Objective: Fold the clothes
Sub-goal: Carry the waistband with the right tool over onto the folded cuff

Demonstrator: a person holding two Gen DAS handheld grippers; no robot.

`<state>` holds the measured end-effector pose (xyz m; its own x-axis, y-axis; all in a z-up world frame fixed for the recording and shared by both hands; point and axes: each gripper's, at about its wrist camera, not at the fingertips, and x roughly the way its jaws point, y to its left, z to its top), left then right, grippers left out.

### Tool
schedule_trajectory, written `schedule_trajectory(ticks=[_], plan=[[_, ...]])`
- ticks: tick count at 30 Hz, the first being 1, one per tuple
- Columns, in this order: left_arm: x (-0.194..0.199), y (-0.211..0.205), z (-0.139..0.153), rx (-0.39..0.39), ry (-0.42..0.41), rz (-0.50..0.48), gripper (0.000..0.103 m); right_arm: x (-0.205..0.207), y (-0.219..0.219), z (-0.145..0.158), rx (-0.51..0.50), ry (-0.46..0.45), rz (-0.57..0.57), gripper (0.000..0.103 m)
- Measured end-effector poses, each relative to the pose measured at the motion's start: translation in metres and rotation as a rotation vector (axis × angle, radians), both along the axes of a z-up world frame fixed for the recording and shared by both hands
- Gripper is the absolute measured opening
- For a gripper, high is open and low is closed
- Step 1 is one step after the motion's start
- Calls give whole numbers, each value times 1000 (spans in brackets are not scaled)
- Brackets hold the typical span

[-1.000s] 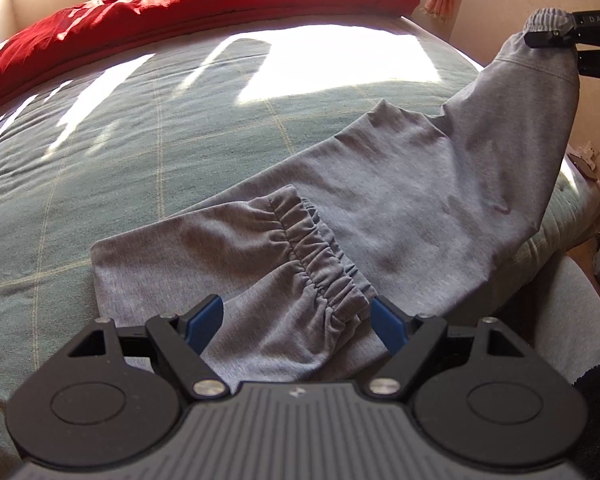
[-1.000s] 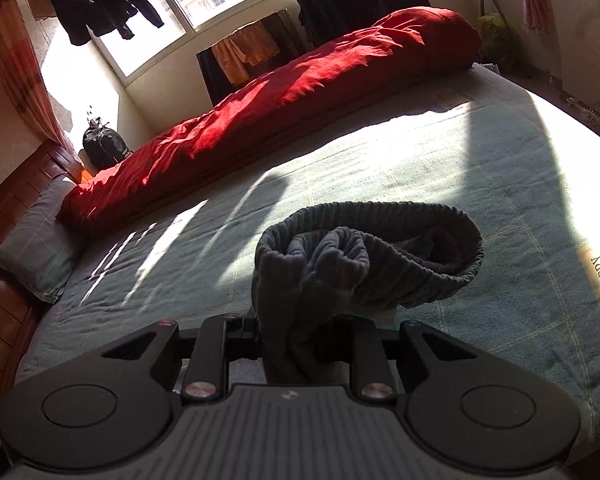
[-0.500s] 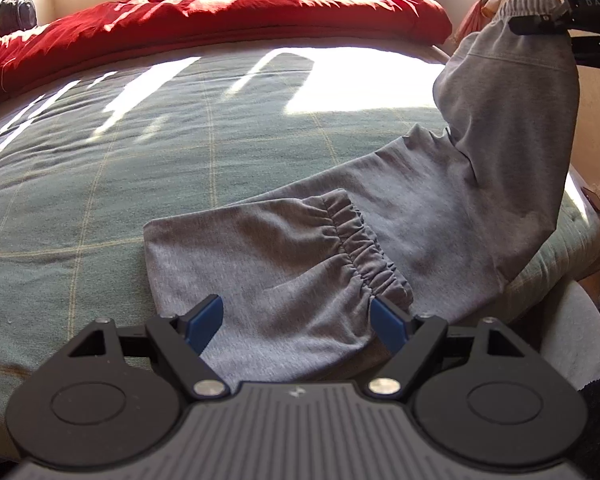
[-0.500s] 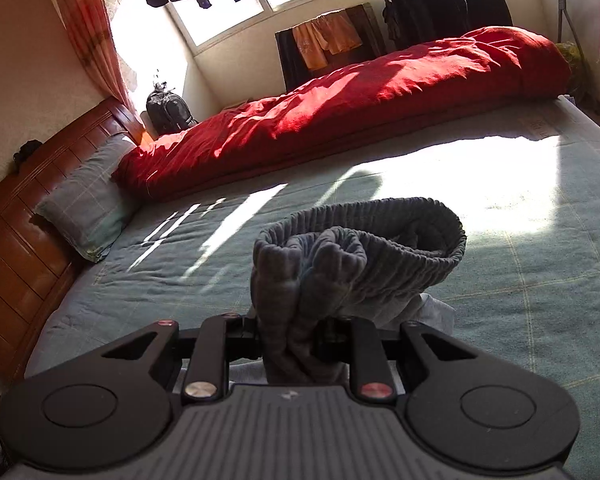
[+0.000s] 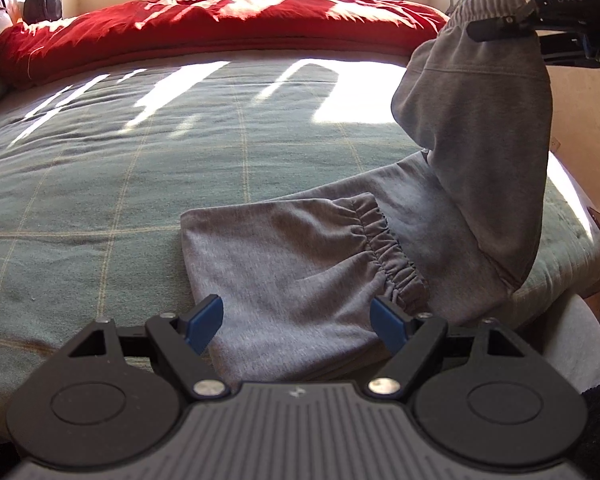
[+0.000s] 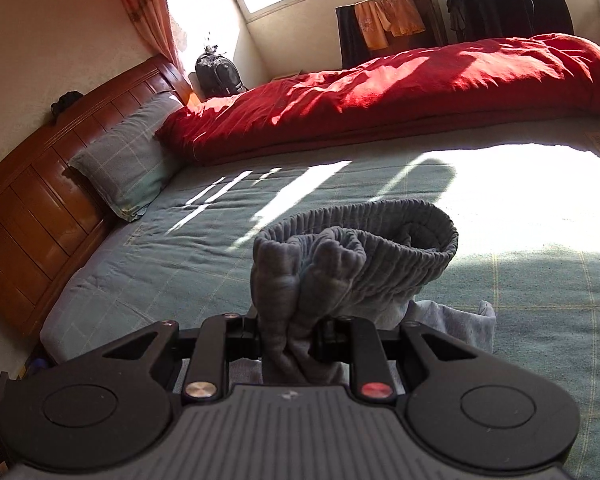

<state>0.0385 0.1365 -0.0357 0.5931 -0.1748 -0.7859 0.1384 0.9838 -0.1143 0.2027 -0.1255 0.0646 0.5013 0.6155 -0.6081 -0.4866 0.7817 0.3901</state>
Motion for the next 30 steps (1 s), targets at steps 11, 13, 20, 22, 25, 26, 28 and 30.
schedule_trajectory(ticks=[11,13,20,22,25,26,28,30], plan=[[-15,25,0,-11,-3,63,81,-16,61,-11,-53,1,123,25],[-18,29,-1,-14,-2,73,81,-21,73,-11,-77,-19,149,25],[-27,41,-5,-18,10,103,81,-53,126,-25,-211,-101,294,25],[-29,44,-7,-18,19,114,81,-63,143,-37,-266,-123,346,25],[-32,48,-10,-15,27,125,81,-77,167,-63,-361,-144,424,25],[-33,49,-11,-16,29,129,81,-80,174,-75,-386,-136,449,25],[-35,51,-12,-17,34,135,81,-86,187,-96,-425,-107,495,25],[-38,54,-14,-14,40,143,81,-92,197,-112,-464,-100,526,25]])
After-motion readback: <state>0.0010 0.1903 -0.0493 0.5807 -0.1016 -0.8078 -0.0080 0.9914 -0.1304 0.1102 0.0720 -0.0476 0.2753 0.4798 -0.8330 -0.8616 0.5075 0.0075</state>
